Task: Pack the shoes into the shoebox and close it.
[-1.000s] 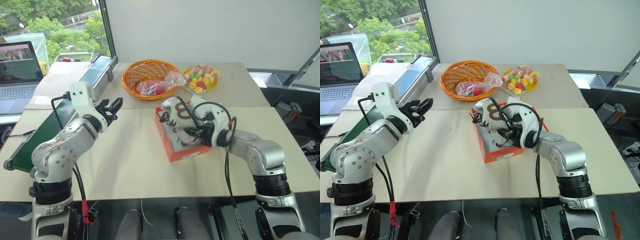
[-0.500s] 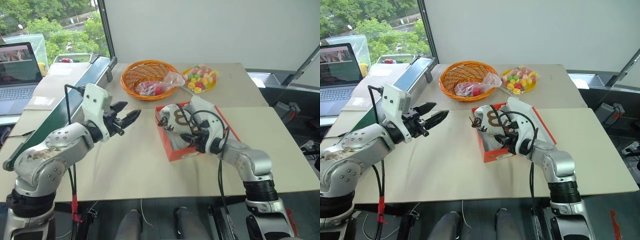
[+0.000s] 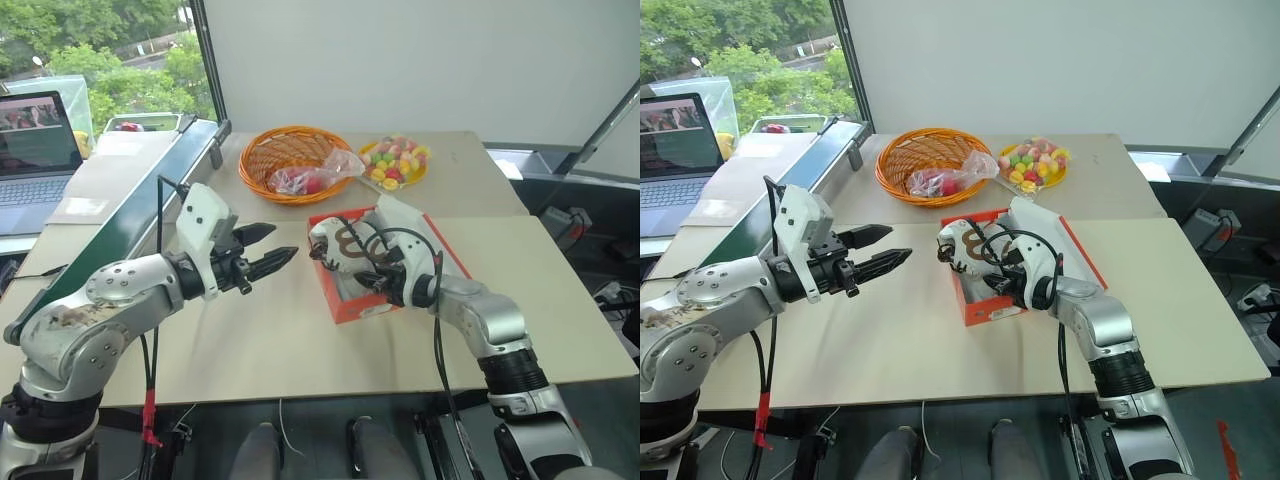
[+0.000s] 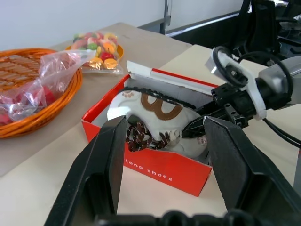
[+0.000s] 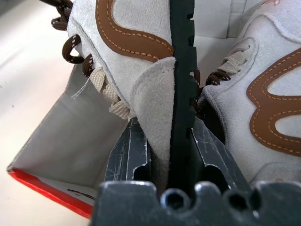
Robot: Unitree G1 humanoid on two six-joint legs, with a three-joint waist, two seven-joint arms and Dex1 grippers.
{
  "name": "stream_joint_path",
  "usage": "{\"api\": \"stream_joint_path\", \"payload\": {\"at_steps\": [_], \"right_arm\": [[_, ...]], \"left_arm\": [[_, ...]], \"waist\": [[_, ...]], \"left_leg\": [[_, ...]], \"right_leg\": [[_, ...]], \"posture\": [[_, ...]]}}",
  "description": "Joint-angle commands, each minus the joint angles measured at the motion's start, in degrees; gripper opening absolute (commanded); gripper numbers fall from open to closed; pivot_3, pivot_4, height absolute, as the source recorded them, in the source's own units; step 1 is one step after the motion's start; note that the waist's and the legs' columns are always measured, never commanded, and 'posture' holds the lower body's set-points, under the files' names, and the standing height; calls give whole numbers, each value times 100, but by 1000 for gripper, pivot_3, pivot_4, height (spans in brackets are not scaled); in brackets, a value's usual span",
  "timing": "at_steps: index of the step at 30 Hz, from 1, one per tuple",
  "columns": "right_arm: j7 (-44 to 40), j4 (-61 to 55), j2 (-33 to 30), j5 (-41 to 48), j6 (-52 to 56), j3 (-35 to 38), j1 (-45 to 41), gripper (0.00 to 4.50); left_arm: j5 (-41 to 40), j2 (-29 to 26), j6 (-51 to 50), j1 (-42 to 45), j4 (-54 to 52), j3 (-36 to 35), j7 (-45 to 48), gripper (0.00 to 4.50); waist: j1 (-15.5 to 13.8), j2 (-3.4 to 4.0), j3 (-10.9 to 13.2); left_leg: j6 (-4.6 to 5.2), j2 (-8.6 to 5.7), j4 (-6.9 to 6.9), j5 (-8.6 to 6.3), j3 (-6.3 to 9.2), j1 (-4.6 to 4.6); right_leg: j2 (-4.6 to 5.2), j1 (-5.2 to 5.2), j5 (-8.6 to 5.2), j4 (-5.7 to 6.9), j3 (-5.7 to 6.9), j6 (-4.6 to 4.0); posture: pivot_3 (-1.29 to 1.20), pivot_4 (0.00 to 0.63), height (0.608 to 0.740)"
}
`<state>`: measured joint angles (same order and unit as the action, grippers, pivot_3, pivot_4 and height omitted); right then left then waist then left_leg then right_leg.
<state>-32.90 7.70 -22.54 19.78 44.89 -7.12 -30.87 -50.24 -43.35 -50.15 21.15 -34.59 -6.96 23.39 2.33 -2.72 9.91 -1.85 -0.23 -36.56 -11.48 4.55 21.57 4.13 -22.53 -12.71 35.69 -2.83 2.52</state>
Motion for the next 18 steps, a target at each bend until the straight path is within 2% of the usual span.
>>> {"api": "stream_joint_path", "payload": {"at_steps": [1,2,5,7,8,14,16,18], "right_arm": [[-72,833,-196,-322,199,-106,-101,477],[-121,964,-240,-357,224,-112,-222,477],[-263,1321,-416,-438,387,-195,-510,477],[-385,1477,-536,-539,365,-329,-635,1471],[-460,1522,-577,-553,384,-370,-686,1650],[-738,1312,-730,-482,764,-371,-978,3839],[-788,1111,-765,-427,939,-331,-1016,4372],[-782,923,-792,-404,1082,-290,-1031,4445]], "left_arm": [[55,160,148,-50,-228,-100,-62,2772],[80,236,165,-93,-279,-64,-118,2772],[132,470,182,-234,-461,10,-285,2772],[149,596,189,-328,-549,9,-376,2772],[161,654,184,-364,-586,11,-431,2772],[224,923,177,-618,-810,73,-649,2772],[272,971,201,-643,-799,102,-642,2772],[314,1030,219,-599,-742,141,-646,2772]], "waist": [[-12,-3,-2],[-8,-3,-3],[-12,-3,-3],[-28,-2,-3],[-33,-2,-3],[-65,0,-1],[-92,8,4],[-102,16,9]], "left_leg": [[-3,1,0,-3,0,-19],[-7,3,0,-6,1,-29],[-8,4,0,-7,0,-29],[-8,4,0,-7,1,-25],[-5,3,1,-10,2,-24],[-5,2,1,-13,2,-17],[-5,2,1,-13,3,-13],[-5,2,1,-13,3,-6]], "right_leg": [[0,22,-7,-8,2,-10],[1,32,-20,-13,3,-31],[1,33,-17,-18,2,-28],[-1,30,-1,-16,3,0],[-1,29,-1,-17,3,1],[1,27,-1,-20,4,2],[0,23,-1,-20,6,2],[0,16,-1,-21,6,2]], "posture": [[0,150,740],[0,150,740],[0,150,740],[0,150,740],[0,150,740],[0,150,740],[0,150,740],[0,150,740]]}}
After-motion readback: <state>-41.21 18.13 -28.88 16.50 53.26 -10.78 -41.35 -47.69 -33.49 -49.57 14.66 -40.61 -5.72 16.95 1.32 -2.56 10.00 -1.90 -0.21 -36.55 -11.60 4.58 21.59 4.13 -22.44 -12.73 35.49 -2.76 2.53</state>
